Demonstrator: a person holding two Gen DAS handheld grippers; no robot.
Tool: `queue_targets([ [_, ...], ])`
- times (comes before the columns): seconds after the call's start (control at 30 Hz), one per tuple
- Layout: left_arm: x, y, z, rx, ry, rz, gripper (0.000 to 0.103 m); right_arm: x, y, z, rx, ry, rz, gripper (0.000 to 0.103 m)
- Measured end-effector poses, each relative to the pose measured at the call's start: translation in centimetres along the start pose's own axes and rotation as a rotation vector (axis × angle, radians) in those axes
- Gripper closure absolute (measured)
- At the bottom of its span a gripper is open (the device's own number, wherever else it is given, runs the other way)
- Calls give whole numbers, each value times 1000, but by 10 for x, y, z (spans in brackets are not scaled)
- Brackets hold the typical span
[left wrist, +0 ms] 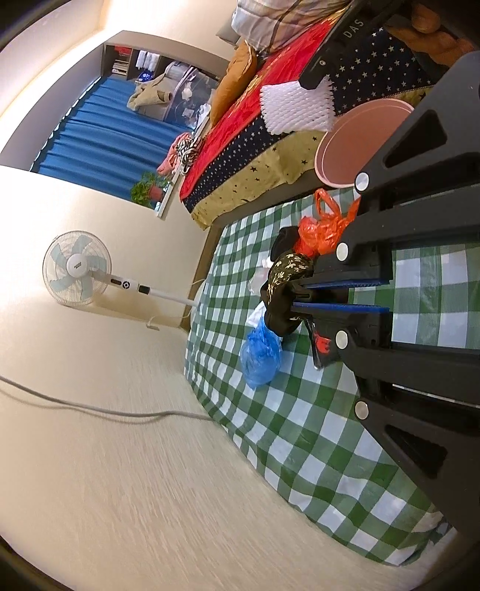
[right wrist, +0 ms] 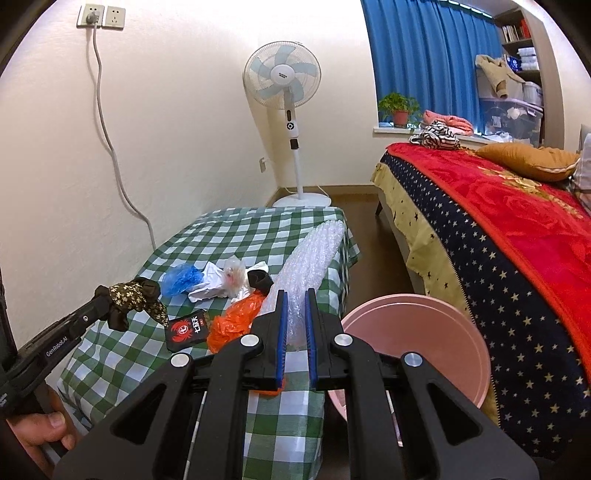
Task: Collect trash
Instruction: 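Carry the cloth and the white bubble wrap over the pink bin with both tools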
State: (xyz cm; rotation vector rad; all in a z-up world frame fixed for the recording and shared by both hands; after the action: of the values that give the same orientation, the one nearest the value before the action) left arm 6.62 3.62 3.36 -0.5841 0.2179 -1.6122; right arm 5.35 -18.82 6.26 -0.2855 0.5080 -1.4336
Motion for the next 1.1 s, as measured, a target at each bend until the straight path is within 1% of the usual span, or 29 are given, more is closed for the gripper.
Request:
queue_targets([
  [0.4,23,-3,0,6,31,-39,96,21,-14,14,2,6,-18,93],
  [0.73,42,1,-3,-3,58,-69,96,51,-20,22,10,0,-52,93],
  [0.9,51,3,-5,-7,70,-82,96,67,-15,16,5,27,-76,93],
  [1.1,62,9,-7,-16,81,-99,96,75,-12,9,1,50,-98,93],
])
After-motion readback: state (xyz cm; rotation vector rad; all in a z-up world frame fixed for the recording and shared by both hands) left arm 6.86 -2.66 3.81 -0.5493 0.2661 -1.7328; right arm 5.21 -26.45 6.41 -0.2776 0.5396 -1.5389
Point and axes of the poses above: each gripper's, at about its wrist camera, not at the fingertips, and y roughly the way its jaws point, x to its right, z to its top, the point moved 4 cm from there along y, roughly the way its jaws point, and after that the axes turned 2 degrees about y, right-handed, at the moved point
